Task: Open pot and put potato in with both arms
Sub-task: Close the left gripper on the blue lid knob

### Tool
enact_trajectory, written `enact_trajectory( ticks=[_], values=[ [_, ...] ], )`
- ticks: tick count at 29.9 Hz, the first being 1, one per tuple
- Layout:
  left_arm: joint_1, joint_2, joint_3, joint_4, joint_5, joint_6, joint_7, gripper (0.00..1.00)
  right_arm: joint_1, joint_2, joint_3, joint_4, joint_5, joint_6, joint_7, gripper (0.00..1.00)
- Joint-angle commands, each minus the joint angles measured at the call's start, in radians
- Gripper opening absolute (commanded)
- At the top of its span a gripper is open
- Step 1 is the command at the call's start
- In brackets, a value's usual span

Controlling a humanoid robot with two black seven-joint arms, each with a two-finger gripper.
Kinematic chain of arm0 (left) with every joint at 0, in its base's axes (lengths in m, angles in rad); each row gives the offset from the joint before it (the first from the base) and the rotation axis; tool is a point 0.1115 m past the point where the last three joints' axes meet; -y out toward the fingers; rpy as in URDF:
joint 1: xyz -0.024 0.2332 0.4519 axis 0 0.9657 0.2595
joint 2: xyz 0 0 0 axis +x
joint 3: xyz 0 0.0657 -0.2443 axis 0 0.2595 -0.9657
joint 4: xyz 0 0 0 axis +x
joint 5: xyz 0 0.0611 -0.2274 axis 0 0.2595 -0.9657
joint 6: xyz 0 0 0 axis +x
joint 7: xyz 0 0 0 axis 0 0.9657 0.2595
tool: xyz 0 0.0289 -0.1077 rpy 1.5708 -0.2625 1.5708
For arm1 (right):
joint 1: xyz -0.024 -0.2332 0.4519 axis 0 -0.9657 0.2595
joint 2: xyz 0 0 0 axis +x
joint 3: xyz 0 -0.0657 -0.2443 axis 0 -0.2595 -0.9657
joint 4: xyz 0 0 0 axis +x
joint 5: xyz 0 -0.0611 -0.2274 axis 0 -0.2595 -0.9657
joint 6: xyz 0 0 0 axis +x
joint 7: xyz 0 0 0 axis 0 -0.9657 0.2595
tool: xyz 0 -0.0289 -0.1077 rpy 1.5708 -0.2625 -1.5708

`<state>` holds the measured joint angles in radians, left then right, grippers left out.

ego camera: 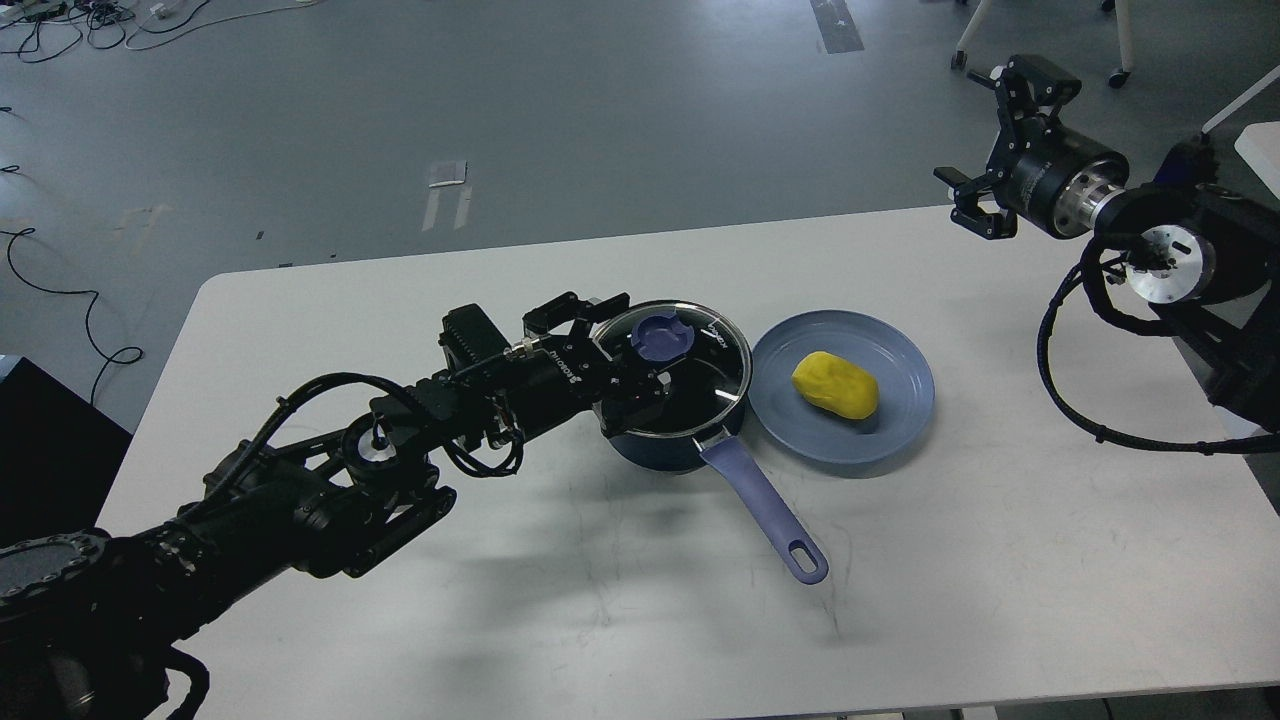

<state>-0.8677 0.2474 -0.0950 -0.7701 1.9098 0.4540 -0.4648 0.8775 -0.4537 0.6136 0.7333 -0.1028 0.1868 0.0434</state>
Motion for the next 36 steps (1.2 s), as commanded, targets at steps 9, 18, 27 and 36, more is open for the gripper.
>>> enact_trajectory(
  ticks=[9,18,27,36],
  values=[
    [0.003,-0.026,0.001,0.005,-0.001,0.0,0.0,0.98,0.0,0.0,0.0,0.0,0.0,0.0,0.0,1.0],
    [0.004,-0.043,0.001,0.029,-0.008,0.003,0.0,0.98,-0.006,-0.002,0.001,-0.002,0.0,0.002,0.0,1.0],
    [0.004,-0.069,0.001,0.052,-0.014,0.011,0.0,0.98,-0.012,-0.003,0.005,0.005,0.0,0.016,0.003,1.0],
    [0.004,-0.077,0.001,0.063,-0.014,0.02,0.0,0.81,-0.014,-0.003,0.005,0.001,0.0,0.016,0.003,1.0]
  ],
)
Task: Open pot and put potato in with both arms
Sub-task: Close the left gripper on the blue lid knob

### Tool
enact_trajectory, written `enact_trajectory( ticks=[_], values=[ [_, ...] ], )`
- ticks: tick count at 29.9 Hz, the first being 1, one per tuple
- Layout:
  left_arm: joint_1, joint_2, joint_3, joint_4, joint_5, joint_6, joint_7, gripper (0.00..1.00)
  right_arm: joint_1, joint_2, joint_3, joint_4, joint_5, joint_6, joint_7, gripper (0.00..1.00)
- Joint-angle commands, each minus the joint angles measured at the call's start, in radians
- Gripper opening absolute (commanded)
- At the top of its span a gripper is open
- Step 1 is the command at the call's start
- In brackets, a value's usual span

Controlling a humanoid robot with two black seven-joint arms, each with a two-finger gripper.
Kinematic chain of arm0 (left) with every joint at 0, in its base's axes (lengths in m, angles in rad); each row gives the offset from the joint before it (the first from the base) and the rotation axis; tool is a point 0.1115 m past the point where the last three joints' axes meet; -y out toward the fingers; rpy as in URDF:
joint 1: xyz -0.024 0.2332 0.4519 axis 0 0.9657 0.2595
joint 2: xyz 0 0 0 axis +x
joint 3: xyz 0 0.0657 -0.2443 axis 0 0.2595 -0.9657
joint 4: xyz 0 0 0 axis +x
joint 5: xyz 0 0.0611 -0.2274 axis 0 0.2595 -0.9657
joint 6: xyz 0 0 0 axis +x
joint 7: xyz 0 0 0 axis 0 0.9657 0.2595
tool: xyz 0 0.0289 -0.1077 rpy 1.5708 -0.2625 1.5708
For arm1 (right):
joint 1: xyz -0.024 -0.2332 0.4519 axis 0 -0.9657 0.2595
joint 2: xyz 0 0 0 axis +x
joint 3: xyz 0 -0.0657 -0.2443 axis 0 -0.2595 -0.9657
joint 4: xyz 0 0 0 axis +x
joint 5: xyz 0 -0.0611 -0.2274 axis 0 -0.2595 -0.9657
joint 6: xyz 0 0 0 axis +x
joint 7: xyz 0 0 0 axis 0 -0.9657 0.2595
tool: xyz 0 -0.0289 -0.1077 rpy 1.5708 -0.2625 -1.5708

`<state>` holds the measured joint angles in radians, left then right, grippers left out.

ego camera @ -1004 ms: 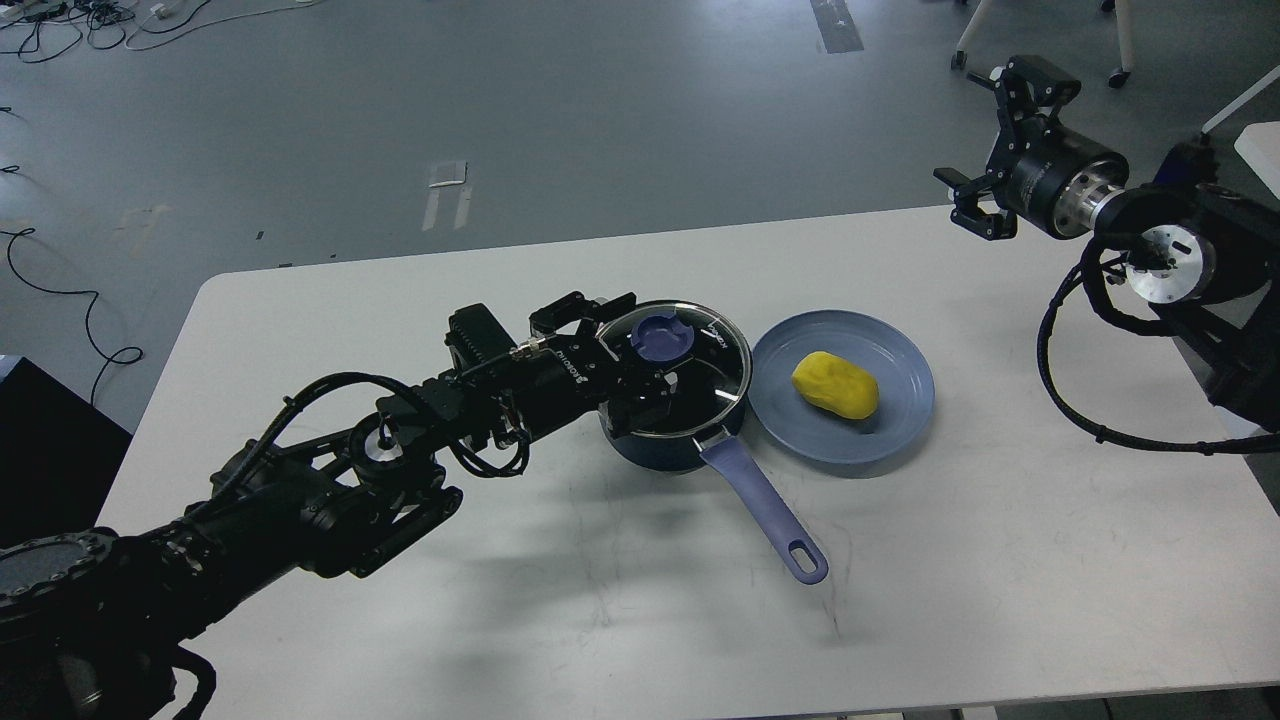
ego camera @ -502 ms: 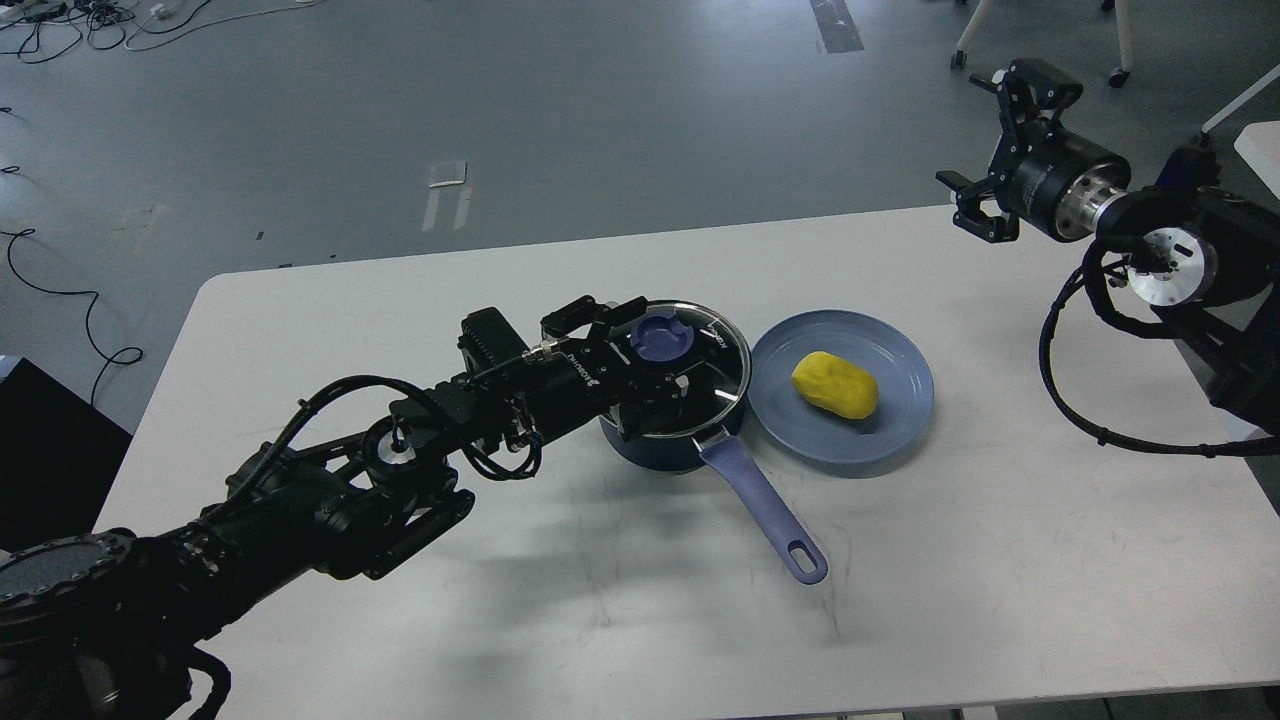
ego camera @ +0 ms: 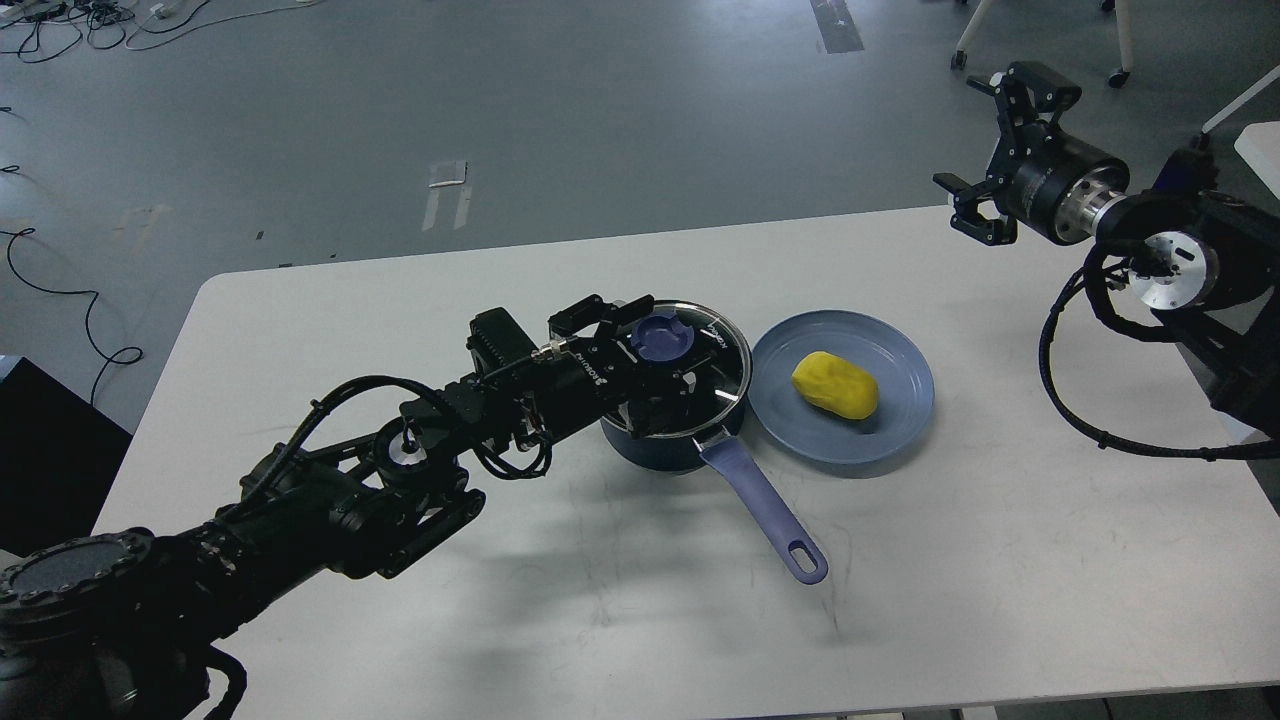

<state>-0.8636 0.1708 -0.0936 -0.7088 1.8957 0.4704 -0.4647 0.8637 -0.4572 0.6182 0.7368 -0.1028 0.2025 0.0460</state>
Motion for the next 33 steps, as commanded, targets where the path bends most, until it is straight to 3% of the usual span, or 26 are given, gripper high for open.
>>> enact_trajectory(
  ticks=[1,7,13,17,22,25,26,33],
  values=[
    [0.0,0.0,0.0,0.002,0.0,0.004,0.0,0.8,0.0,0.0,0.0,-0.002,0.0,0.0,0.0,1.0],
    [0.0,0.001,0.0,0.003,0.0,0.005,-0.002,0.79,0.0,0.0,0.0,-0.001,0.0,-0.002,0.0,1.0],
    [0.0,0.003,0.0,0.003,0.002,0.005,-0.003,0.67,0.0,0.0,0.001,-0.002,0.0,-0.008,0.0,1.0],
    [0.0,0.003,0.002,0.006,0.003,0.007,-0.003,0.47,0.0,0.0,0.006,-0.002,0.0,-0.008,-0.001,1.0],
    [0.002,0.004,0.002,0.005,0.003,0.005,-0.005,0.38,0.0,0.0,0.008,-0.002,0.0,-0.008,-0.001,1.0],
    [0.002,0.006,0.002,0.008,0.003,0.005,-0.015,0.07,-0.002,0.0,0.009,-0.004,0.0,-0.009,-0.001,1.0],
    [0.003,0.004,0.002,0.015,0.003,0.005,-0.02,0.02,-0.002,0.0,0.009,-0.005,0.0,-0.011,-0.001,1.0],
    [0.002,0.003,0.002,0.034,0.002,0.005,-0.02,0.02,-0.002,0.002,0.008,-0.005,0.0,-0.012,-0.001,1.0]
  ],
)
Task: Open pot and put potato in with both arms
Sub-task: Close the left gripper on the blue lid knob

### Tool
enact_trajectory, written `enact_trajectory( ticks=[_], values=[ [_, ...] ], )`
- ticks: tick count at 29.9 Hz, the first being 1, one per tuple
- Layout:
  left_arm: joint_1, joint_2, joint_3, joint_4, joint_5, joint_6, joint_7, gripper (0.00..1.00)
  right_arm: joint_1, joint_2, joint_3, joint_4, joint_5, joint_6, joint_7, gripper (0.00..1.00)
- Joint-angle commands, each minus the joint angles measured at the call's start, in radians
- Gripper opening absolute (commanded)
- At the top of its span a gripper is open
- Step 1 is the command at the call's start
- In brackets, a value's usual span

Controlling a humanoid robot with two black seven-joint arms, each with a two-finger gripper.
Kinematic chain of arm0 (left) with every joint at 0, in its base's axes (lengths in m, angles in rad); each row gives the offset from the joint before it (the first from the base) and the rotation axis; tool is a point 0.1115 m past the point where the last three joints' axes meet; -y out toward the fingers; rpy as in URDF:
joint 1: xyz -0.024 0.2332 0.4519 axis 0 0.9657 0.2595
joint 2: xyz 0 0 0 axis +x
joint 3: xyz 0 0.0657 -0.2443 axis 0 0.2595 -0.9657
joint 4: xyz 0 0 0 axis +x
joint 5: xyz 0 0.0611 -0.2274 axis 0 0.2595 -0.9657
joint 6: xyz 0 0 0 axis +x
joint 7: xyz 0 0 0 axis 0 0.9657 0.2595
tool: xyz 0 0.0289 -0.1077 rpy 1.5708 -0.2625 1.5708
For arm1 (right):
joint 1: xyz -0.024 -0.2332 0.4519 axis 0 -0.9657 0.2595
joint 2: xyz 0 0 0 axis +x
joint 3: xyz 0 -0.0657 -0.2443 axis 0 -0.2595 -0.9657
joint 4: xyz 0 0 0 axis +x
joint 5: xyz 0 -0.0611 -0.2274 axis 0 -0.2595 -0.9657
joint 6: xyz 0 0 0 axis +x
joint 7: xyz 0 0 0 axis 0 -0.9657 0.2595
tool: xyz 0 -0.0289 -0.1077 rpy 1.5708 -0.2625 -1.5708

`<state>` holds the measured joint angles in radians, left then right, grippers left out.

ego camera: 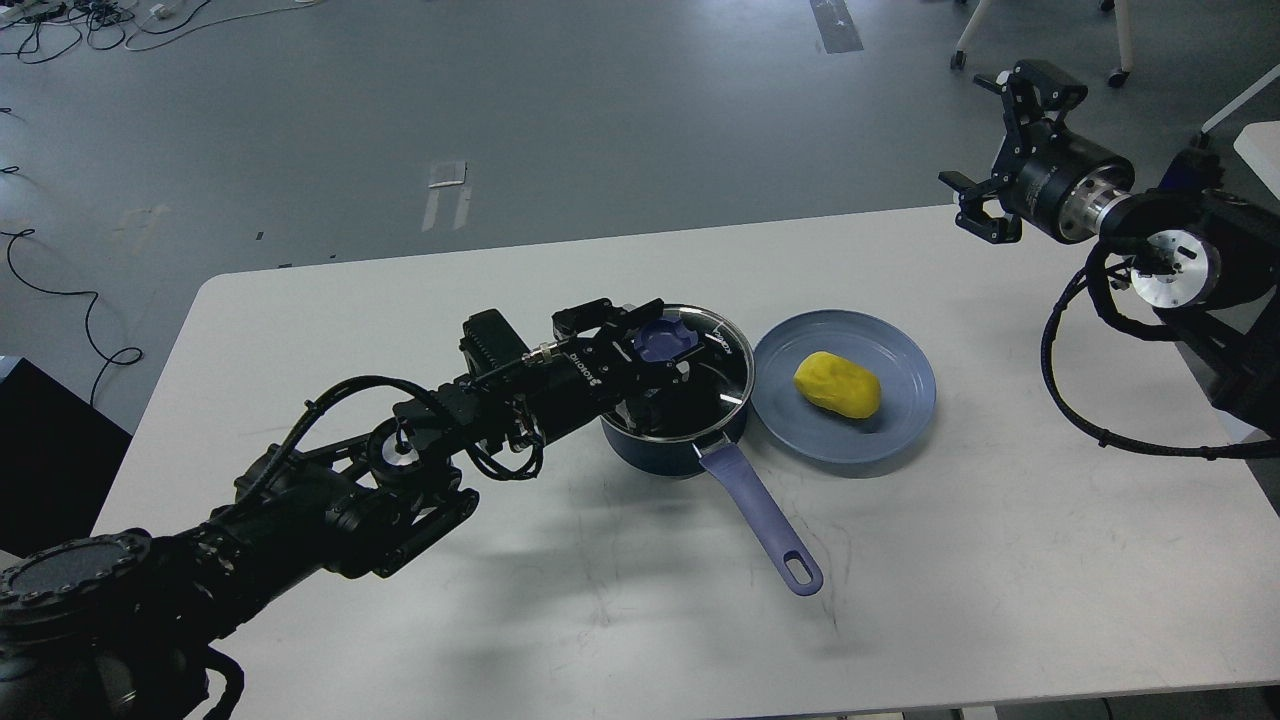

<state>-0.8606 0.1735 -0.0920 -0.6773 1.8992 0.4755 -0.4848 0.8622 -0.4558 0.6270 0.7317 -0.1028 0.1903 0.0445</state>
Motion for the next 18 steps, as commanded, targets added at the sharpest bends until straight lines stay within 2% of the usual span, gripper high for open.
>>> enact_trajectory(
  ticks=[1,18],
  values=[
    [-0.001,-0.002,0.0,0.002,-0.002,0.0,0.0,0.02,0.0,0.0,-0.001,0.0,0.0,0.0,0.0,1.0],
    [-0.006,0.001,0.0,0.001,0.0,0.013,-0.004,0.02,0.0,0.002,-0.001,0.0,0.0,-0.002,0.0,1.0]
  ],
)
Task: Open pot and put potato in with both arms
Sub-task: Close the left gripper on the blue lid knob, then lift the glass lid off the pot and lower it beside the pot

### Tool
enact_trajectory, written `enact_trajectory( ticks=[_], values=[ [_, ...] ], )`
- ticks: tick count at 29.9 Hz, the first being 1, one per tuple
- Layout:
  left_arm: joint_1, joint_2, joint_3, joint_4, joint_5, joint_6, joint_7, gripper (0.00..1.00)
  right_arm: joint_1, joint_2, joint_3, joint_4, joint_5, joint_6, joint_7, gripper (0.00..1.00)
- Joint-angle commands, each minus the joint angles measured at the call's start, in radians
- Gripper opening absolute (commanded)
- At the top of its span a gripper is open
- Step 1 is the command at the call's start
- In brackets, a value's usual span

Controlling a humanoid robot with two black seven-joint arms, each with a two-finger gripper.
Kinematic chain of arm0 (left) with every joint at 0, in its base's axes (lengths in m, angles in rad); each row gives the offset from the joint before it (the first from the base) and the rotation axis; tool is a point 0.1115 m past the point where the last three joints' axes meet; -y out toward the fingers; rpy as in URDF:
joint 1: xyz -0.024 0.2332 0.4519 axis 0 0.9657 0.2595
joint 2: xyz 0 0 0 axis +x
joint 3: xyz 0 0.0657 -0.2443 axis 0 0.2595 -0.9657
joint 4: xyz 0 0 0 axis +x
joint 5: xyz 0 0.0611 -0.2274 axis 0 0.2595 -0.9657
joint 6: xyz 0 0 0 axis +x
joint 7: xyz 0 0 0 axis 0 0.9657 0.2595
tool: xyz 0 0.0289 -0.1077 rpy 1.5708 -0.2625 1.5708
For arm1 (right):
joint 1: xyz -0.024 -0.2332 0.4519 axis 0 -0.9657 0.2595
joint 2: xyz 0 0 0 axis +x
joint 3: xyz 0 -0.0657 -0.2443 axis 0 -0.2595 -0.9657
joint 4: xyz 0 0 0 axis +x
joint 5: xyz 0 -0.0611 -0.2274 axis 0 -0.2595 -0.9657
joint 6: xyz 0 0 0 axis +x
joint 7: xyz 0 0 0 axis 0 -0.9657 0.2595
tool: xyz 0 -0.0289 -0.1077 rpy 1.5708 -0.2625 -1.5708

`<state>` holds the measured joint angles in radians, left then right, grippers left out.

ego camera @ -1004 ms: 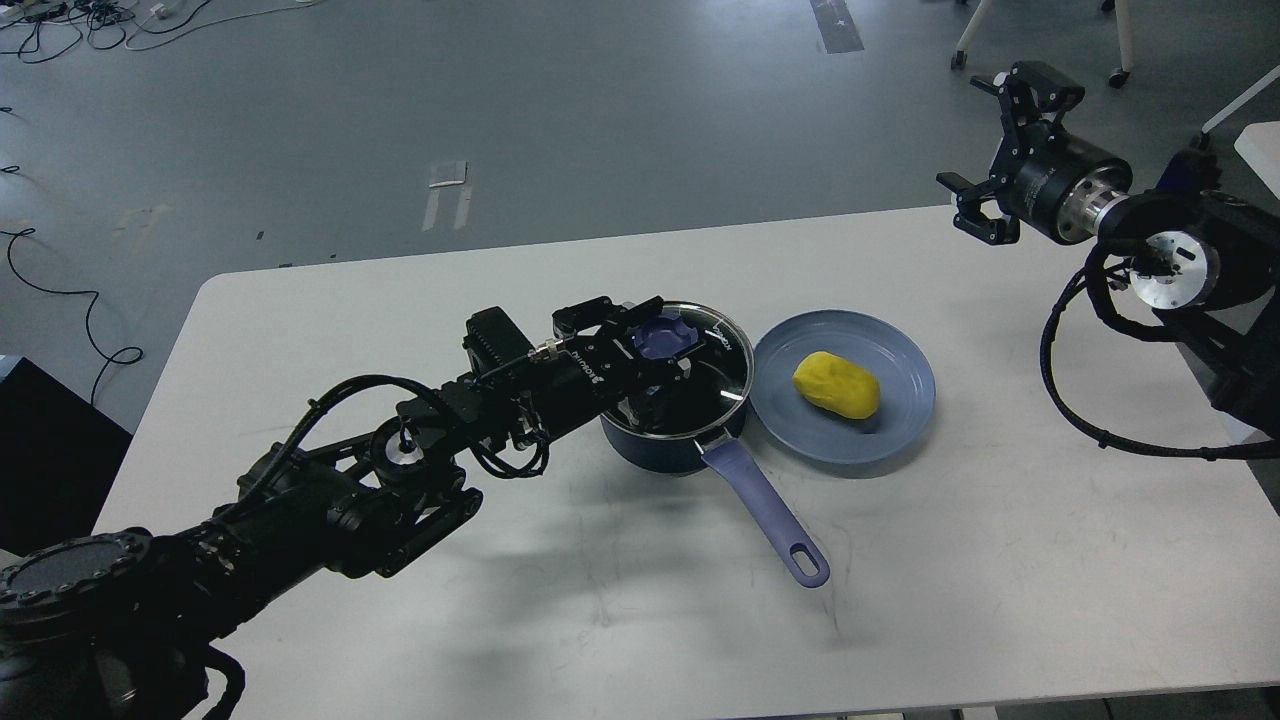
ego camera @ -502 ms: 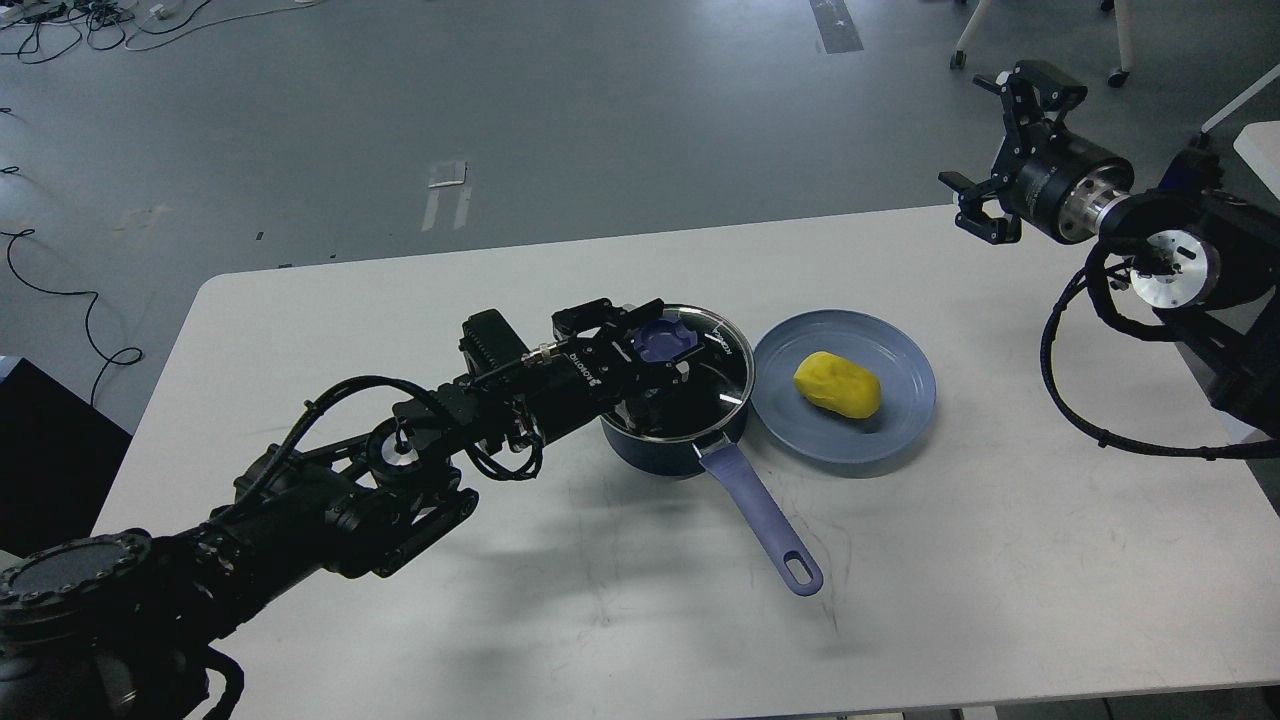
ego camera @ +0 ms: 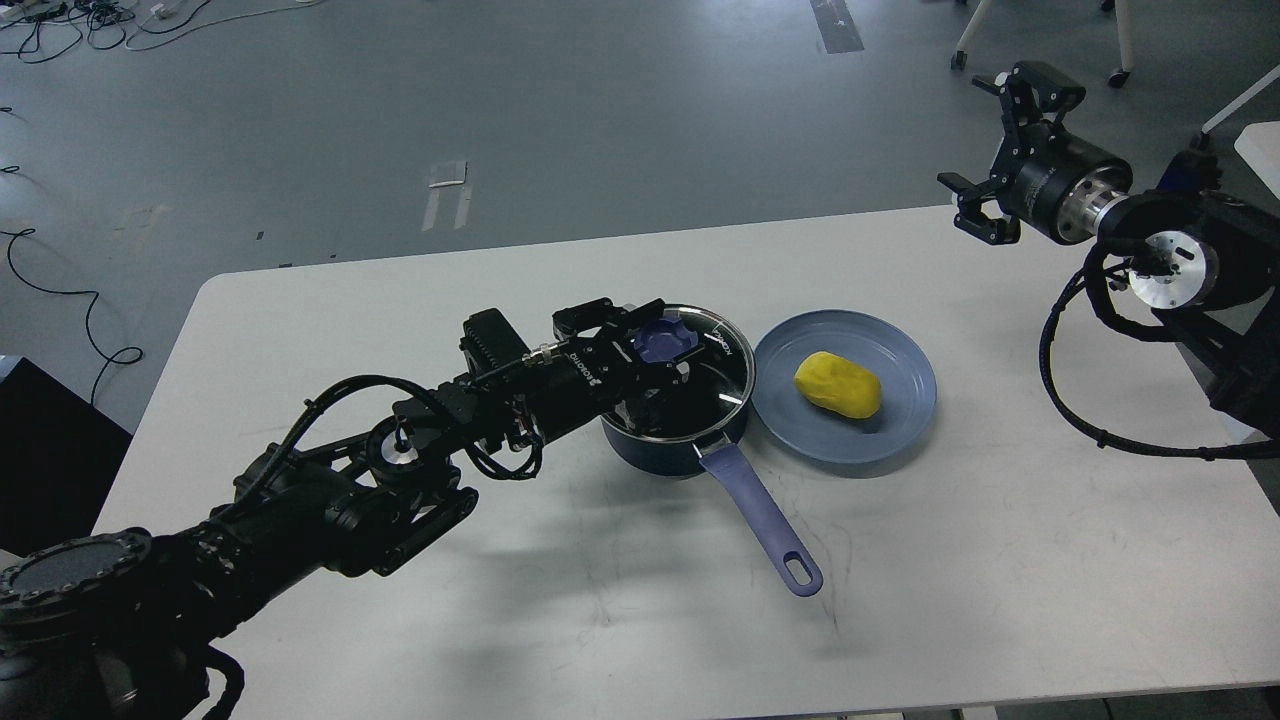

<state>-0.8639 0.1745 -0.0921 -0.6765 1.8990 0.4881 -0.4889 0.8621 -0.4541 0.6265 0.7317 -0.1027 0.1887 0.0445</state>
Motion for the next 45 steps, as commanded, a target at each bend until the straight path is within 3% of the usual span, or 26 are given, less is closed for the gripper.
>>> enact_trajectory(
  ticks=[1,14,18,27,45],
  values=[
    [-0.003,0.002,0.0,0.0,0.0,0.001,0.0,0.02,0.0,0.0,-0.001,0.0,0.0,0.0,0.0,1.0],
    [-0.01,0.037,-0.003,-0.02,-0.005,0.001,0.0,0.03,-0.001,0.0,-0.005,0.0,0.0,-0.002,0.0,1.0],
    [-0.01,0.083,-0.003,-0.101,-0.006,0.001,0.0,0.04,-0.001,0.0,-0.005,0.0,0.0,-0.002,0.0,1.0],
    [-0.01,0.143,-0.006,-0.163,-0.006,0.001,0.0,0.04,0.0,0.008,-0.005,0.0,0.0,-0.002,0.0,1.0],
    [-0.04,0.413,-0.003,-0.181,-0.129,0.001,0.0,0.05,0.008,0.011,-0.008,0.0,0.0,-0.003,0.0,1.0]
  ],
)
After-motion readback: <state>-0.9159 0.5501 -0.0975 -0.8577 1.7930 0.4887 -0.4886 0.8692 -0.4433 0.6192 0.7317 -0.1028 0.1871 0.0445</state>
